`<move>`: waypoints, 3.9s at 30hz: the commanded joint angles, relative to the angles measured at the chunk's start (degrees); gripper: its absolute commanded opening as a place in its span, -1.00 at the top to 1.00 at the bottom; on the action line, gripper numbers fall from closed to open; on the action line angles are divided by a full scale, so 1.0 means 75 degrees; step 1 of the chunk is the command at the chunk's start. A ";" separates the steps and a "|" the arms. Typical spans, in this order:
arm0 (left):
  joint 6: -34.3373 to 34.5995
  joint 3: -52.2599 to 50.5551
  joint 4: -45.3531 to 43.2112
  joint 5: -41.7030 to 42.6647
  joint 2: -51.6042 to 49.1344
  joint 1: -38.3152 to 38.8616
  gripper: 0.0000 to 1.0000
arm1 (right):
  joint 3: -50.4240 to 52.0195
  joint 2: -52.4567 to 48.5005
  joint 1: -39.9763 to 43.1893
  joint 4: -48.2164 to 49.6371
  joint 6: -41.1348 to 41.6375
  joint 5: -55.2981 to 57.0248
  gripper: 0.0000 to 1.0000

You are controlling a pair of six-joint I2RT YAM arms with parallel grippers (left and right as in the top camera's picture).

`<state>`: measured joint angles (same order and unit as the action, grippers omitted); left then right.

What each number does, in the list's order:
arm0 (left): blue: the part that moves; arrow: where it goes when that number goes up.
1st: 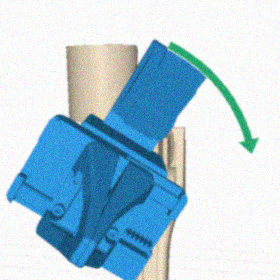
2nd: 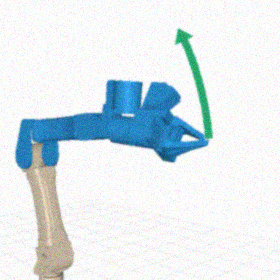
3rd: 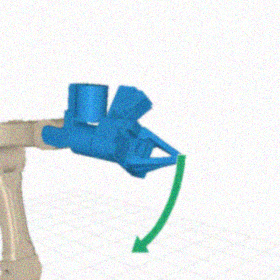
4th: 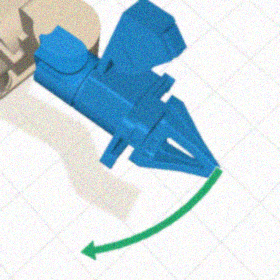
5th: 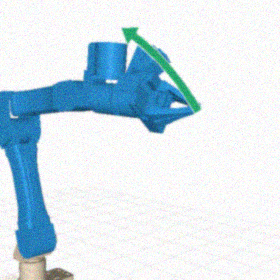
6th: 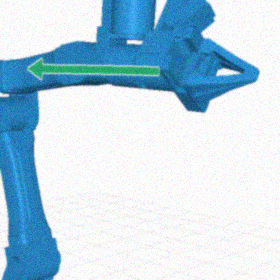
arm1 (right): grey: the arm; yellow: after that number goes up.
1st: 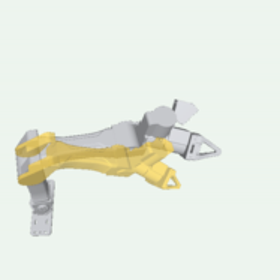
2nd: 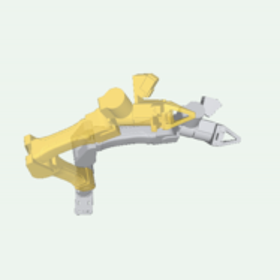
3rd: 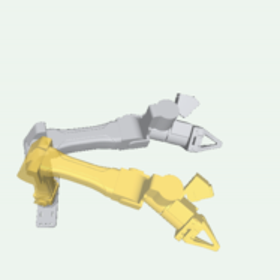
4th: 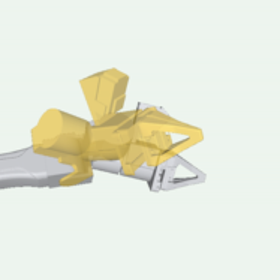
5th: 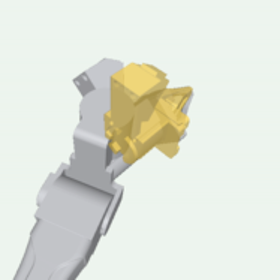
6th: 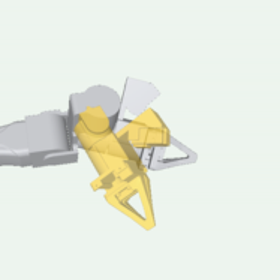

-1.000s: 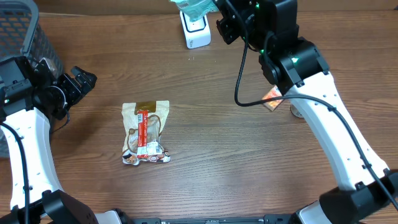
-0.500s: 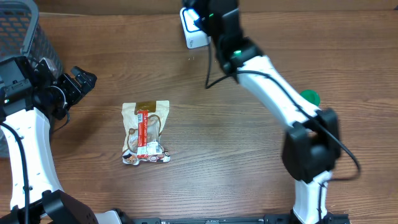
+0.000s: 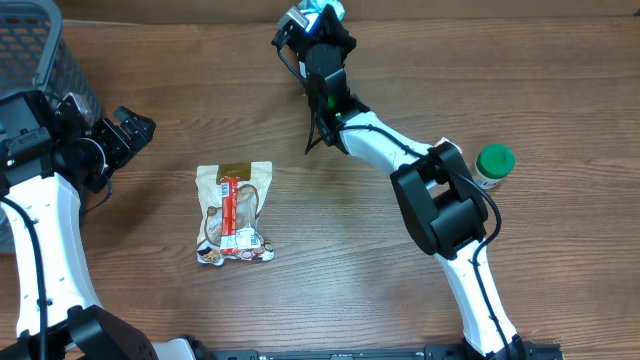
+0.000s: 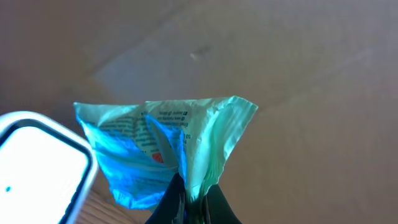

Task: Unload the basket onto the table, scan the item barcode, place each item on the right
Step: 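Lift the green packet and carry it to the scanner, then hold the green packet against the scanner window, then carry the green packet right and lower it toward the table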

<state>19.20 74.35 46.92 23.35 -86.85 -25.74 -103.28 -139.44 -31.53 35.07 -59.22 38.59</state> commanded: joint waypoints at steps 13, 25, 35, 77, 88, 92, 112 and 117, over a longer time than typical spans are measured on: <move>0.0041 0.0050 -0.0009 0.0000 0.0119 -0.0009 -0.99 | -0.0131 -0.0251 0.0029 -0.0012 0.0335 0.0096 0.93; 0.0038 0.0050 -0.0009 0.0000 0.0119 -0.0009 -0.99 | -0.0131 -0.0498 0.0026 -0.1154 0.0463 -0.0189 0.93; 0.0038 0.0050 -0.0009 0.0000 0.0119 -0.0009 -0.99 | -0.0131 -0.0498 -0.0286 -0.1521 0.0434 -0.0481 0.93; 0.0041 0.0050 -0.0009 0.0000 0.0119 -0.0009 -0.99 | 0.0210 0.4631 0.0163 -1.4050 0.6534 -0.3614 0.76; 0.0041 0.0050 -0.0009 0.0000 0.0119 -0.0009 -0.99 | 0.2273 0.4619 0.1370 -1.4015 0.7402 -0.3704 -0.50; 0.0038 0.0050 -0.0009 0.0000 0.0119 -0.0009 -0.99 | 0.2506 0.4616 0.1443 -1.3321 0.9547 -0.4841 -0.43; 0.0038 0.0050 -0.0009 0.0000 0.0119 -0.0009 -0.99 | 0.5301 0.4616 0.0618 -0.9693 1.2788 -0.5517 -0.23; 0.0038 0.0050 -0.0009 0.0000 0.0119 -0.0009 -0.99 | 0.5324 0.4616 0.0866 -1.0203 1.2788 -0.4657 -0.25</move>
<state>19.20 74.35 46.92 23.35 -86.85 -25.74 -63.64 -104.64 -26.76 -40.16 35.03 -4.21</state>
